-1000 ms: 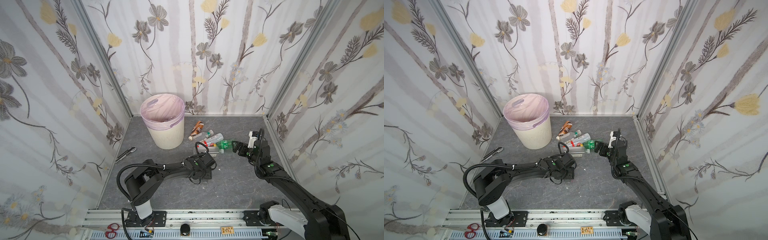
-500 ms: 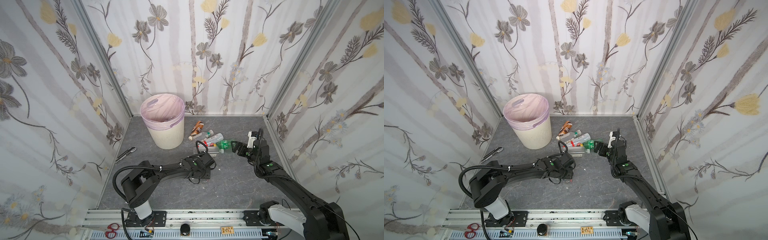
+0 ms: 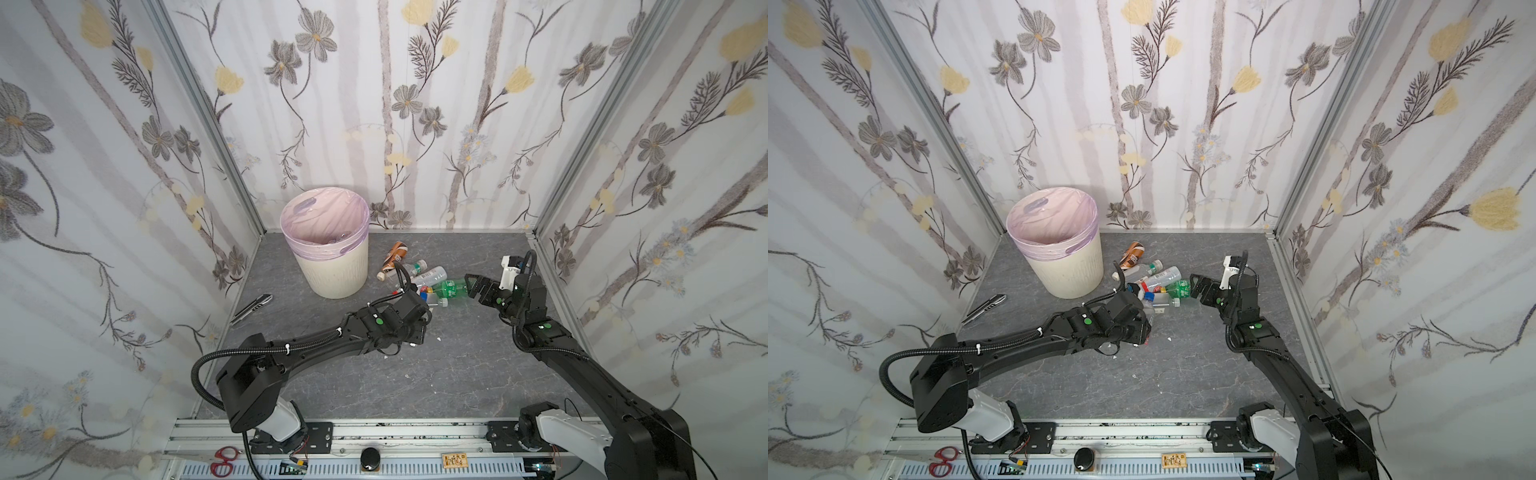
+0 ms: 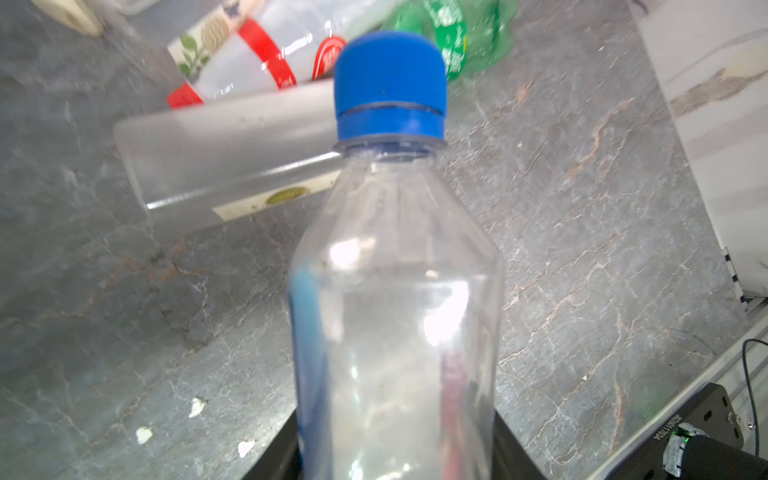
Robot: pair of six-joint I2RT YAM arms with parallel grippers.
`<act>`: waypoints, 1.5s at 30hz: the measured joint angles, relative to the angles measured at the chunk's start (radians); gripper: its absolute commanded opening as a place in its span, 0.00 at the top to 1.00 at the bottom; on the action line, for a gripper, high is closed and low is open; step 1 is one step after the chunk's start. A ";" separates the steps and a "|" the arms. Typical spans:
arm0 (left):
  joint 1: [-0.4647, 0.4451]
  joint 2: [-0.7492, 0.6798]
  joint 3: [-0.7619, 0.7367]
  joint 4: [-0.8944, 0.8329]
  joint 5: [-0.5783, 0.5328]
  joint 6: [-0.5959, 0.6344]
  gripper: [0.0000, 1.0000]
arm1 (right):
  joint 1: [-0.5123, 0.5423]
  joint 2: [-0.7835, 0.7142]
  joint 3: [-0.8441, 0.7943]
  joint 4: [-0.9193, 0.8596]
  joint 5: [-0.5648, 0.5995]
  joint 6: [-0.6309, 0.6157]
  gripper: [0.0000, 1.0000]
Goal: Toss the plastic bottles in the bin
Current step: 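Raise the water bottle with the left gripper while the right gripper approaches its cap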
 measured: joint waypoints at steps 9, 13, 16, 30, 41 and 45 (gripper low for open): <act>0.047 -0.003 0.121 0.031 -0.031 0.145 0.46 | -0.032 -0.040 0.064 -0.019 -0.028 0.000 0.00; 0.089 0.000 0.132 0.089 -0.001 0.205 0.45 | -0.043 -0.042 0.109 -0.042 -0.060 0.005 0.00; 0.113 0.014 0.148 0.130 0.015 0.235 0.45 | -0.045 -0.042 0.132 -0.039 -0.079 0.013 0.00; 0.127 0.093 0.232 0.227 0.089 0.344 0.46 | -0.041 0.050 0.174 0.035 -0.185 0.105 0.00; 0.143 0.138 0.277 0.241 0.112 0.383 0.46 | 0.033 0.130 0.224 0.105 -0.228 0.157 0.01; 0.144 0.142 0.281 0.253 0.126 0.387 0.46 | 0.050 0.161 0.245 0.107 -0.230 0.157 0.08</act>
